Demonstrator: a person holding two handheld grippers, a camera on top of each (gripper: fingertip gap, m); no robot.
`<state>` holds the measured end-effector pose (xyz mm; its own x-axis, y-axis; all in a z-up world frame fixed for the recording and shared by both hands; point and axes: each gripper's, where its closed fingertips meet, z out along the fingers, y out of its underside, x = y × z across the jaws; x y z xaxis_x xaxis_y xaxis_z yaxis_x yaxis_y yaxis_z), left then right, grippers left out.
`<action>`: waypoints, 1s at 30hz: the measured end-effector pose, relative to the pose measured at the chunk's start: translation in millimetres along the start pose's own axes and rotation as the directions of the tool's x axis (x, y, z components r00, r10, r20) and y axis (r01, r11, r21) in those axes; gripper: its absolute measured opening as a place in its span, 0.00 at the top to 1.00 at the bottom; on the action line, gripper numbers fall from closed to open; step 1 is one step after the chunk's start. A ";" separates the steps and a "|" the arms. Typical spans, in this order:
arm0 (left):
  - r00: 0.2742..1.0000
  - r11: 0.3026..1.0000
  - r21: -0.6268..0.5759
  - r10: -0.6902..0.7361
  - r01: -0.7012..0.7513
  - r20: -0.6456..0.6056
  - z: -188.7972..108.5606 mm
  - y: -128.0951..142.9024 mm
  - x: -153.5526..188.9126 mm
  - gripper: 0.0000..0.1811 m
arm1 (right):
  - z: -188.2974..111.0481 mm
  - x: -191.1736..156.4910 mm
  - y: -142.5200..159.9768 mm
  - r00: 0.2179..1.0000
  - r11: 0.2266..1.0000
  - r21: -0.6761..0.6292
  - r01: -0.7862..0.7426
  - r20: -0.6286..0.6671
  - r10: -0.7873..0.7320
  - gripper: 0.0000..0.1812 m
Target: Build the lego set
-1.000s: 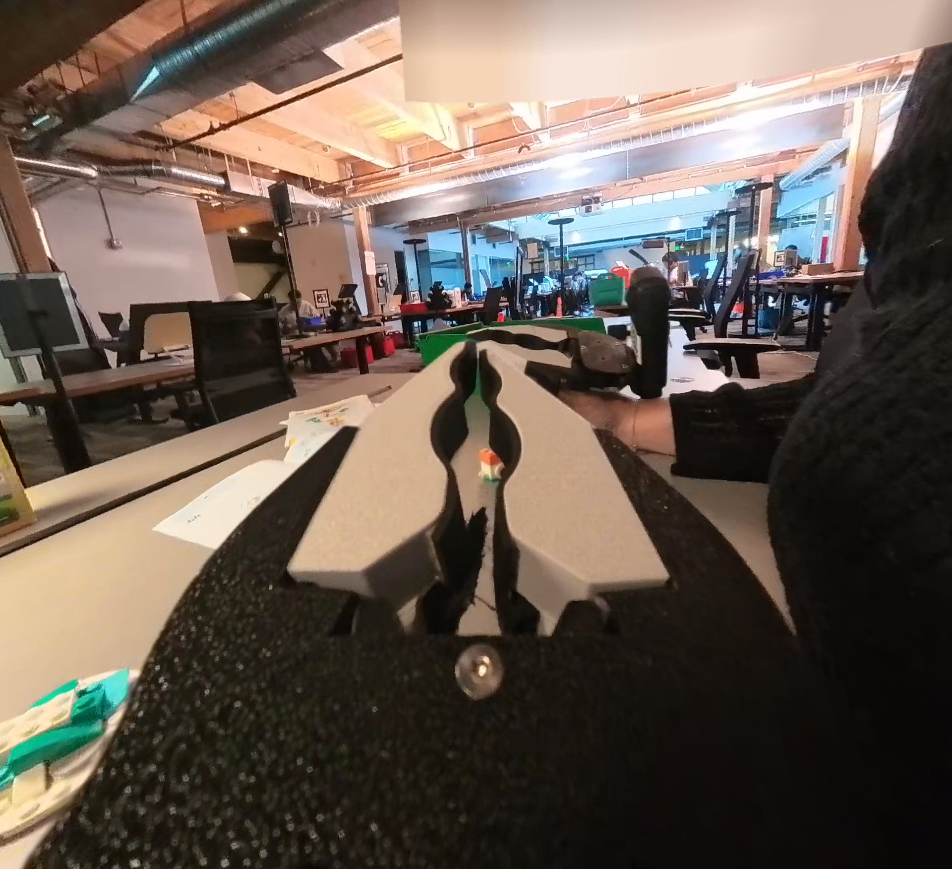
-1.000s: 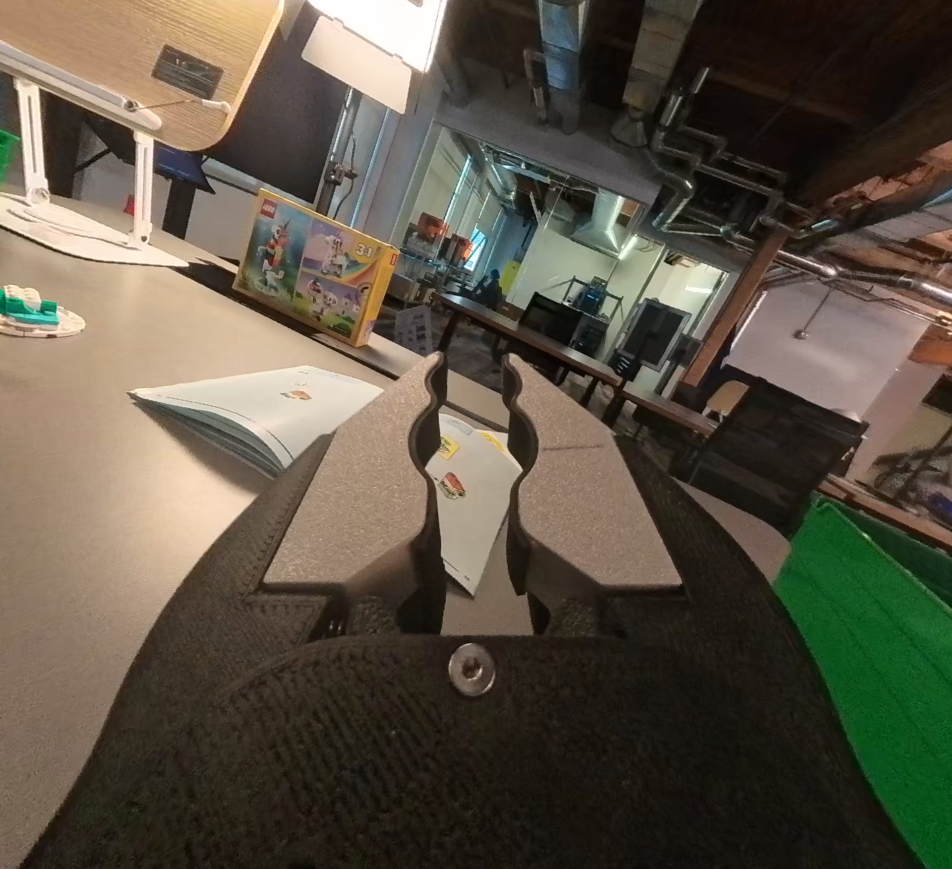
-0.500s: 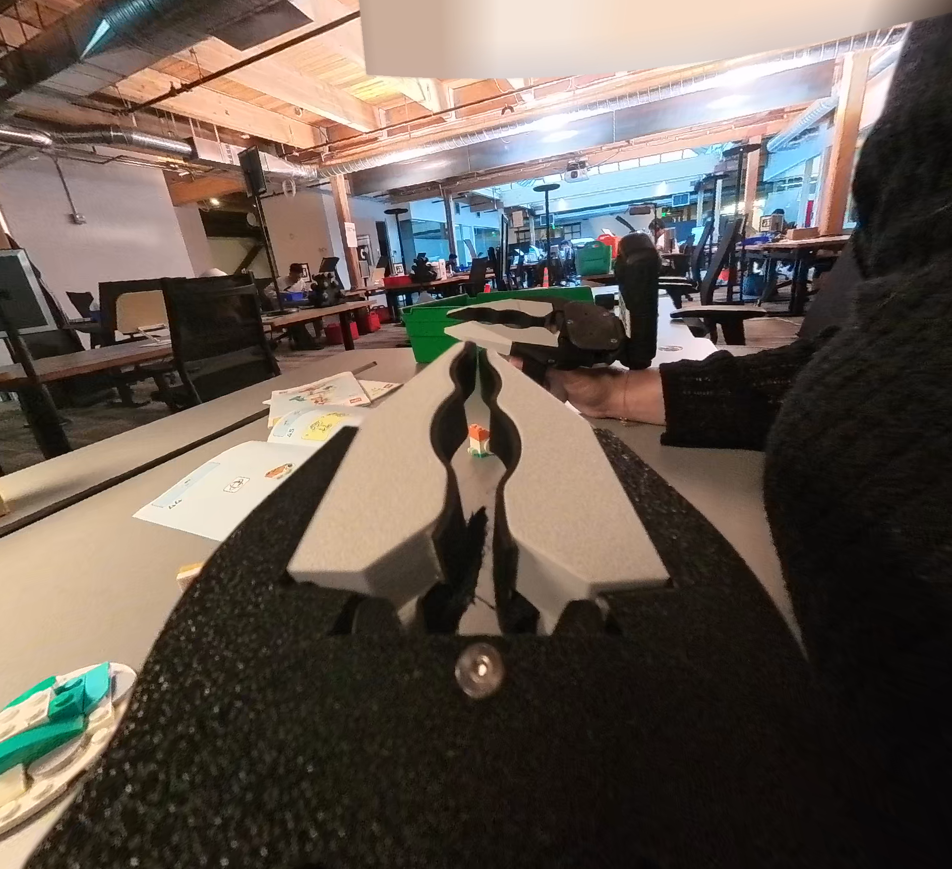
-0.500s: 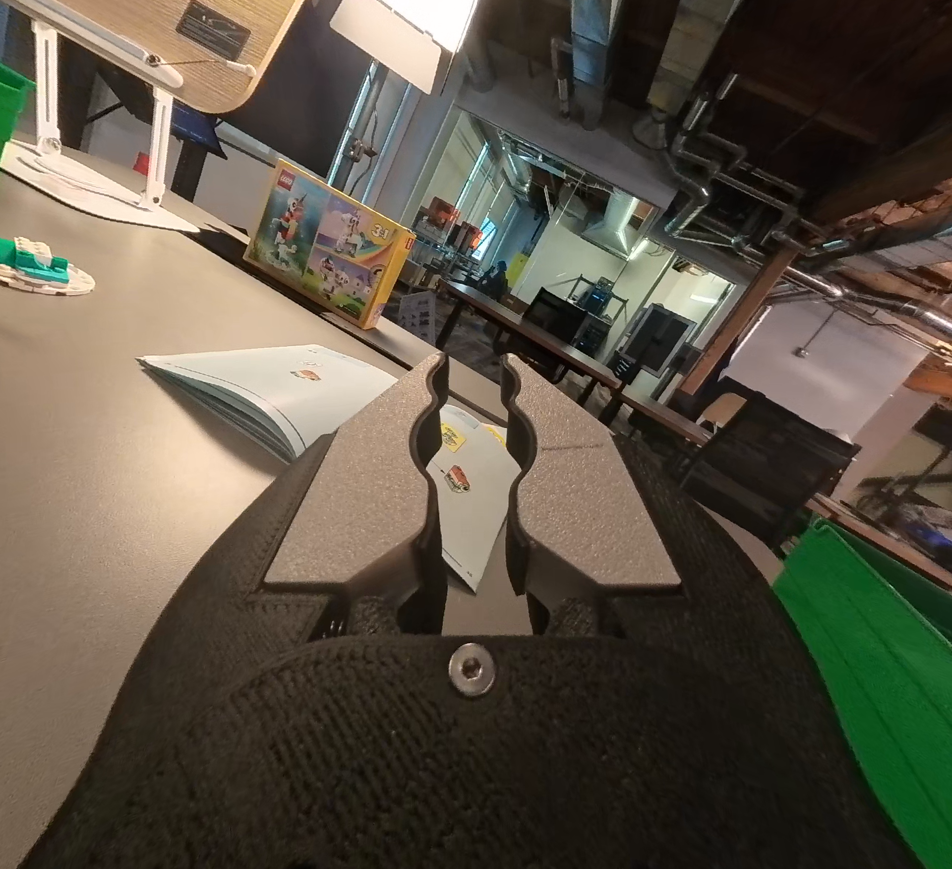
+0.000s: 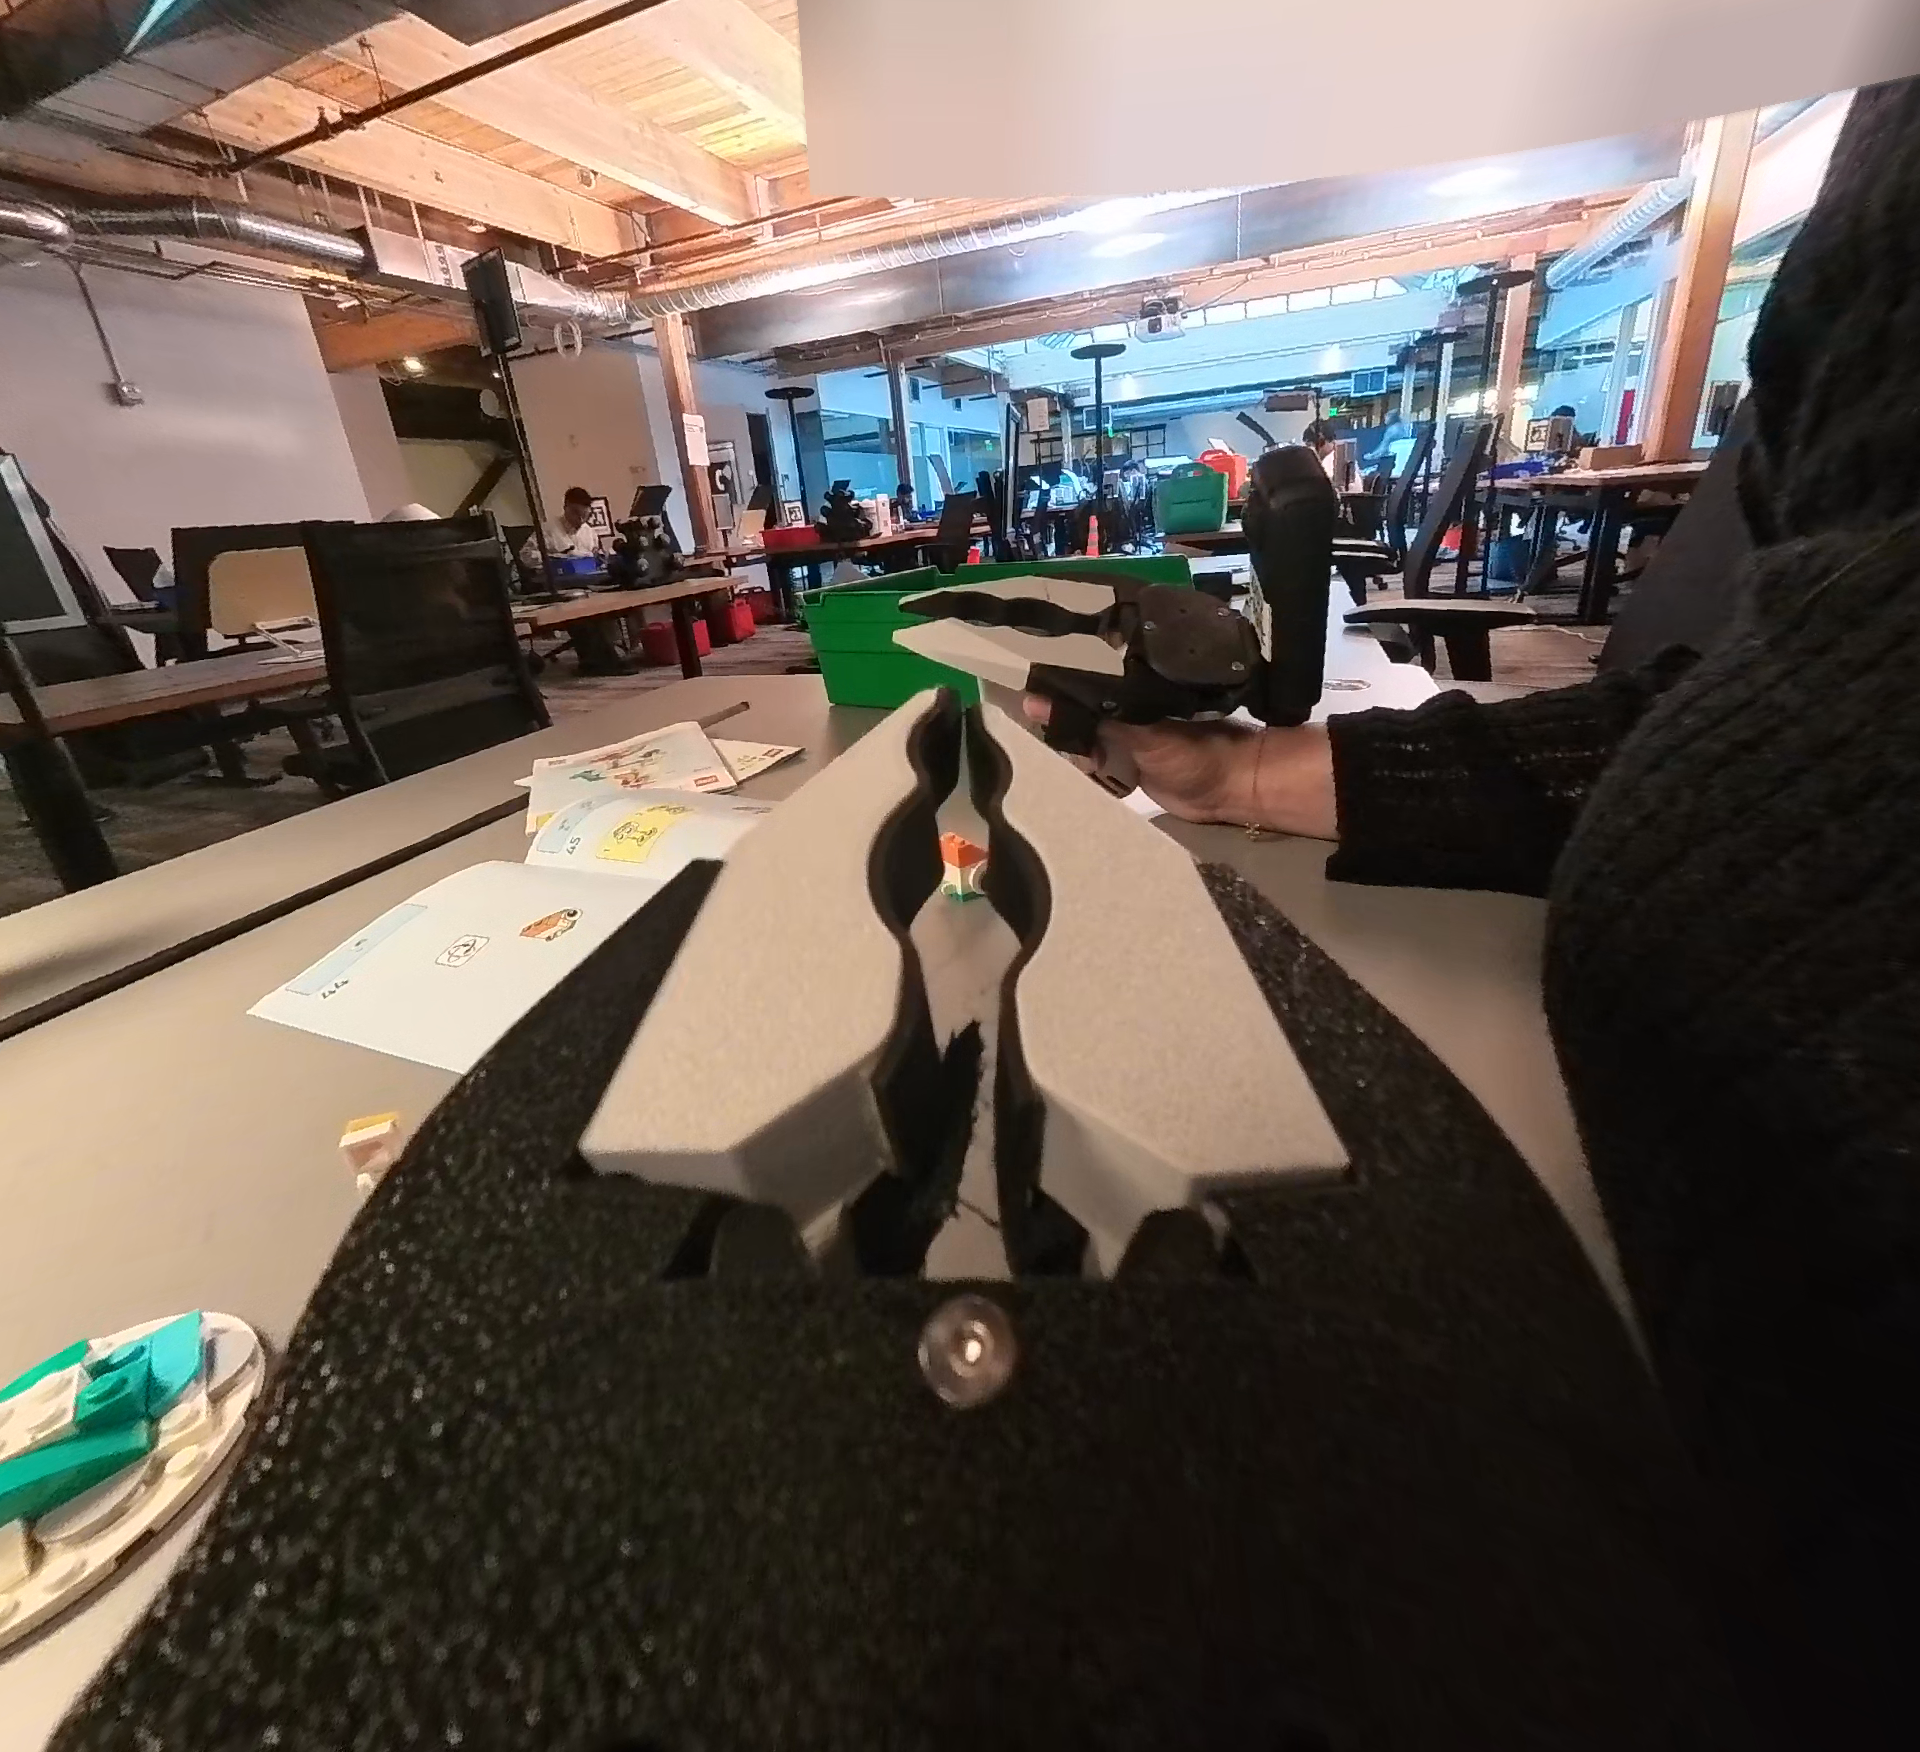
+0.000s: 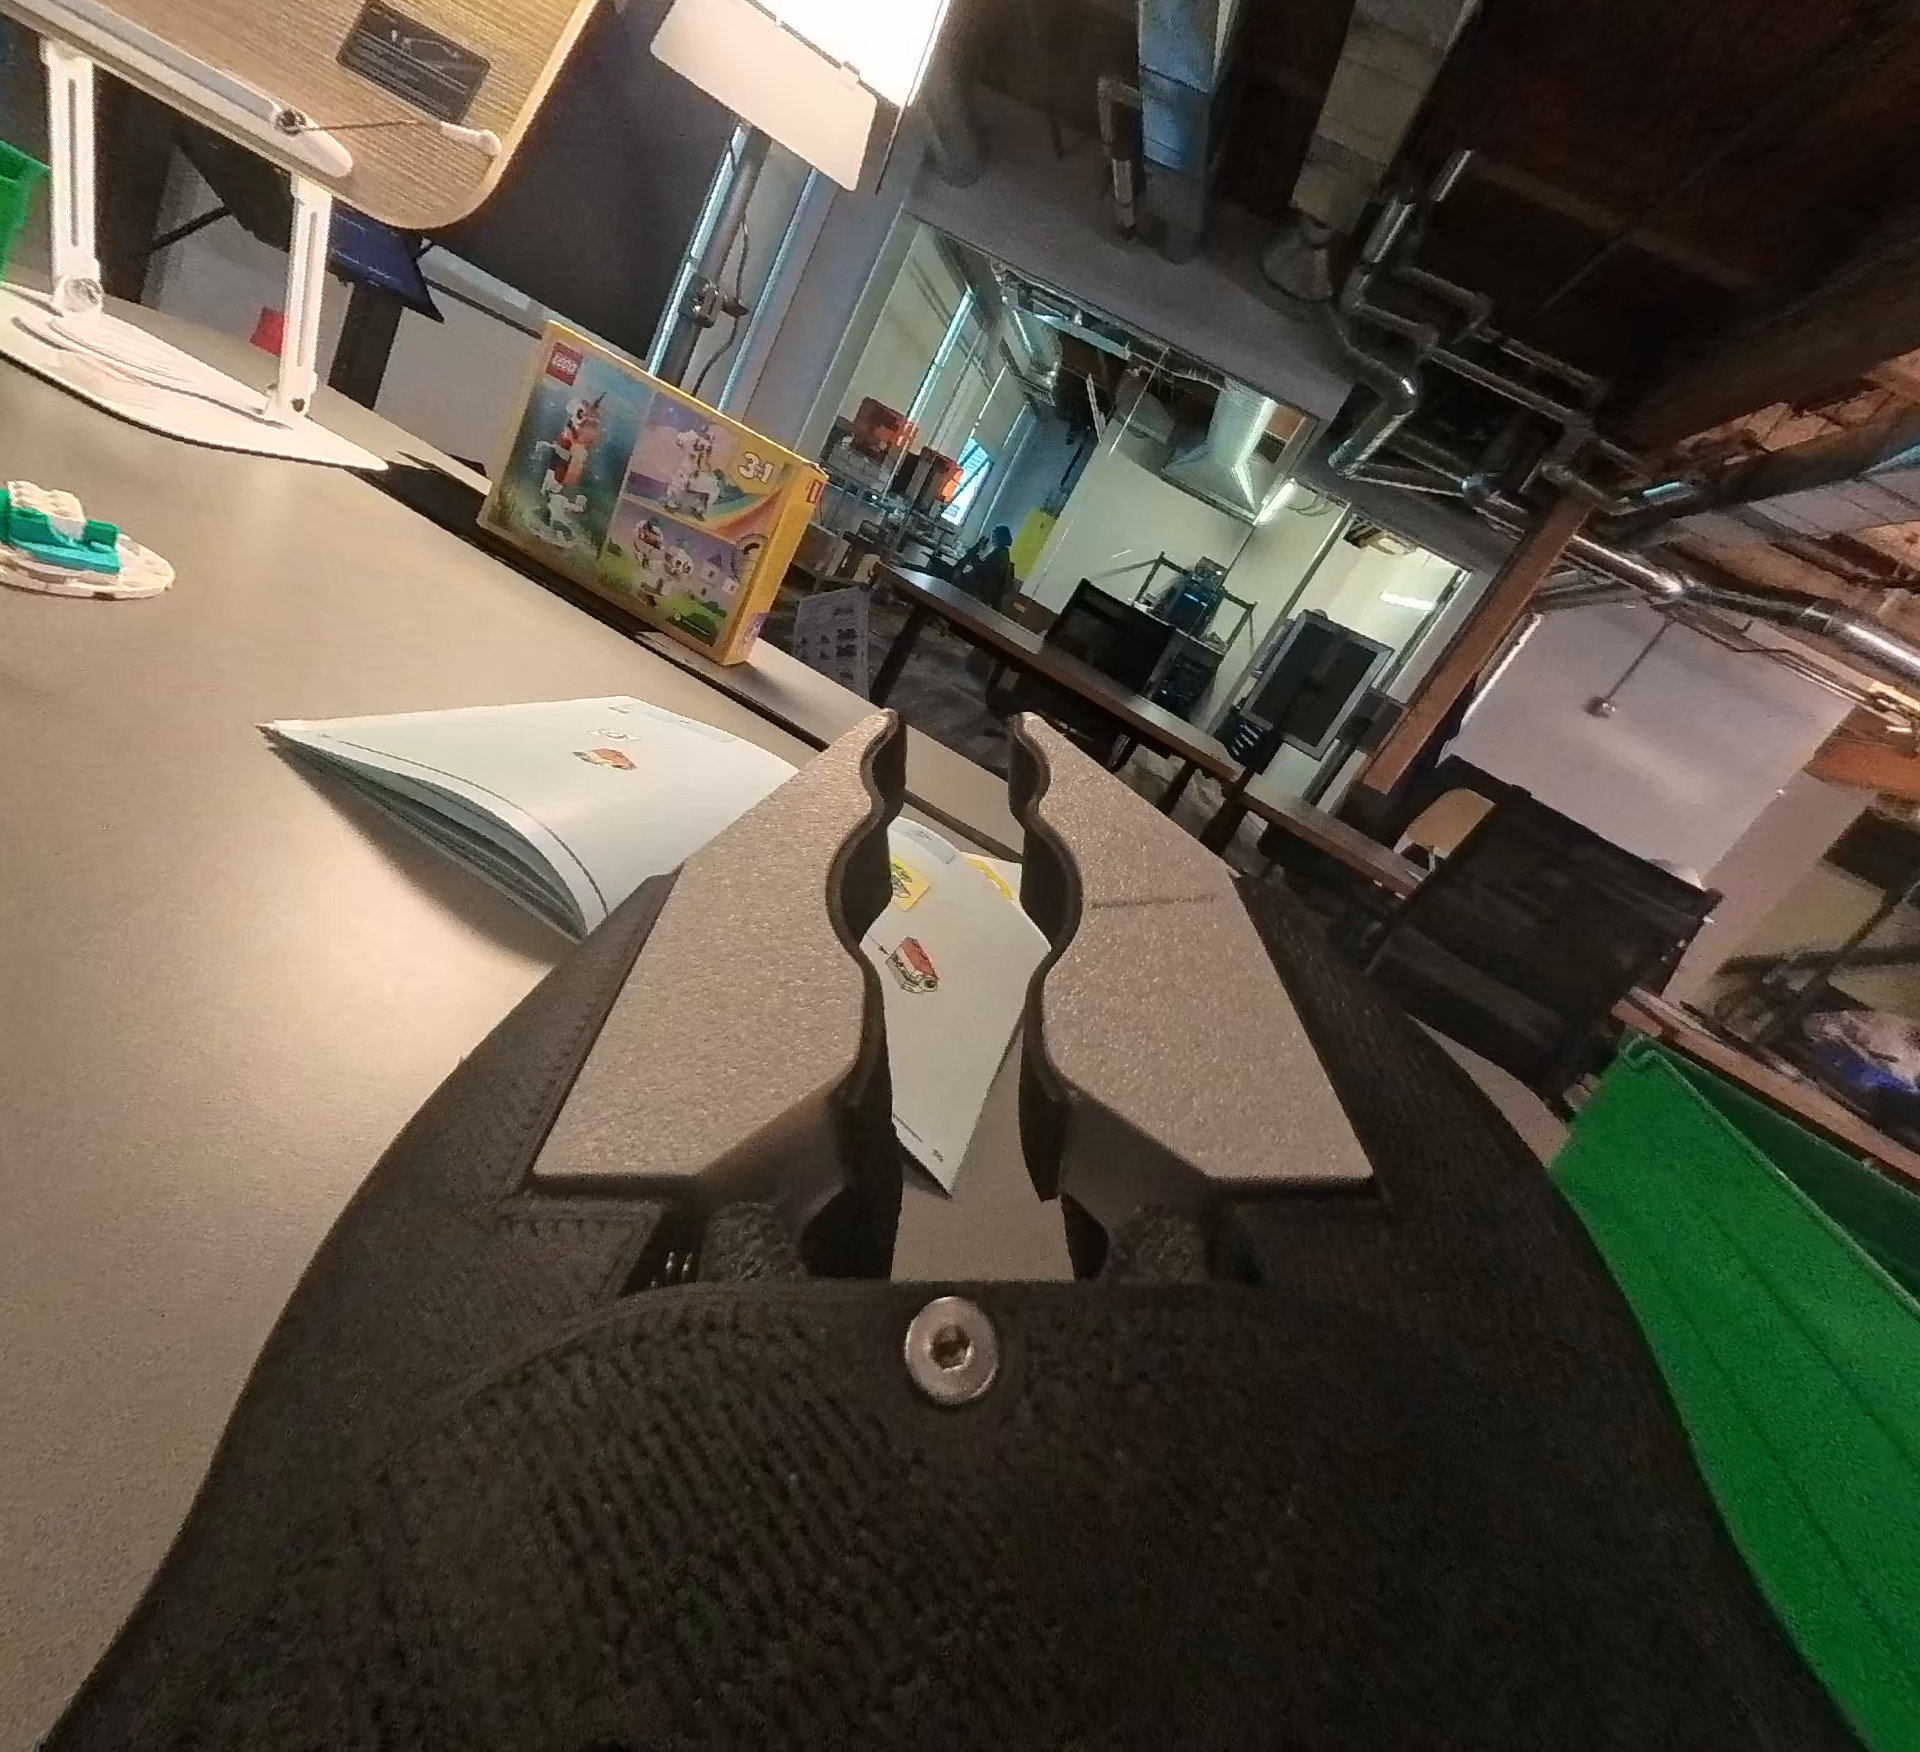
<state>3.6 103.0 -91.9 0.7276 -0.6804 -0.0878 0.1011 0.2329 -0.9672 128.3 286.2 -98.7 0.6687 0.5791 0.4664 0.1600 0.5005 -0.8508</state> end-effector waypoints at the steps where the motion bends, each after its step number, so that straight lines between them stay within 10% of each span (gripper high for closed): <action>1: 1.000 1.000 -0.001 -0.001 0.001 0.000 0.1 0.2 0.0 1.00 | -0.1 0.4 0.2 1.000 1.000 -0.001 -0.001 -0.002 0.001 0.91; 30: 1.000 1.000 -0.013 -0.017 0.017 0.003 1.2 2.8 -2.4 1.00 | 3.4 -18.7 9.2 0.989 0.989 -0.056 0.135 0.072 -0.131 0.93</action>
<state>3.0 106.1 -94.1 0.7275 -0.6824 -0.0706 0.1047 0.2121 -0.9716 114.7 282.2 -114.4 0.5880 0.5534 0.5900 0.2891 0.5374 -0.7922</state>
